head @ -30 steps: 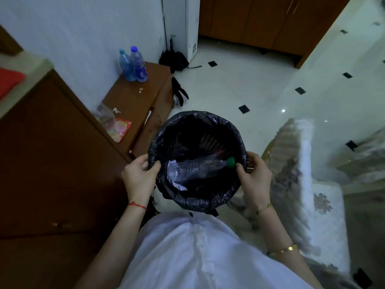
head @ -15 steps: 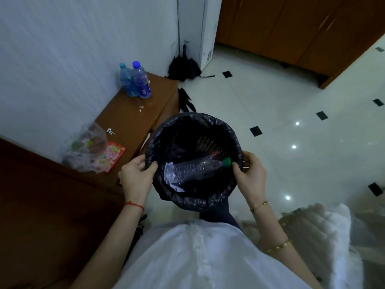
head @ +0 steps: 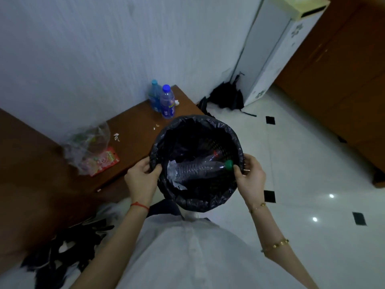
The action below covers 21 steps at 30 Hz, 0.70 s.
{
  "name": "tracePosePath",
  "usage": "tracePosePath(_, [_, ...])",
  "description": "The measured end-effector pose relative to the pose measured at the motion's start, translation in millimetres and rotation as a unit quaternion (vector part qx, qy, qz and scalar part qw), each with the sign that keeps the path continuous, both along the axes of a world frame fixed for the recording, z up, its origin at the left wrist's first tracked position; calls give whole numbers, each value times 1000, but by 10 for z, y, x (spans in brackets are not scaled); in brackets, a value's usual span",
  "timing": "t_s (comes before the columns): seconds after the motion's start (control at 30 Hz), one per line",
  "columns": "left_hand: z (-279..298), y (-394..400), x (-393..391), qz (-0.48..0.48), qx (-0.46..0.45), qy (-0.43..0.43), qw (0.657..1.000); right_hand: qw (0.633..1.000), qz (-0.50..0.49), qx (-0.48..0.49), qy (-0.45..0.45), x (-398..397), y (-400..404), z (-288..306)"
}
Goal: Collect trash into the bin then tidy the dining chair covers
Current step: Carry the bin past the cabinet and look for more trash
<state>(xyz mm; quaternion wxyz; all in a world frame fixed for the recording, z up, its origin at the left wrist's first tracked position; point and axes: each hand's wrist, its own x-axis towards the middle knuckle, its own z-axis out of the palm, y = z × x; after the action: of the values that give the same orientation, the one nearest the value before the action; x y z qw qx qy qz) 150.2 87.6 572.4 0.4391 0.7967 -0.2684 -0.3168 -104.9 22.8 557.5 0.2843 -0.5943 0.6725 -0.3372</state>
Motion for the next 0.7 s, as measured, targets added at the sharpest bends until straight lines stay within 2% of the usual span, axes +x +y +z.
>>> tracePosePath(0.17, [-82,-421,-167,46,16,-15,999,998,59,16,-1,-67,-704,-205])
tracePosePath(0.4, [-305,-963,-279,86,20,9,996,993,111,46,1,-82,-1531,-419])
tracePosePath(0.7, [-836,-1413,-703,188,31,16,982,976,208,64,1,-207,-2370,-795])
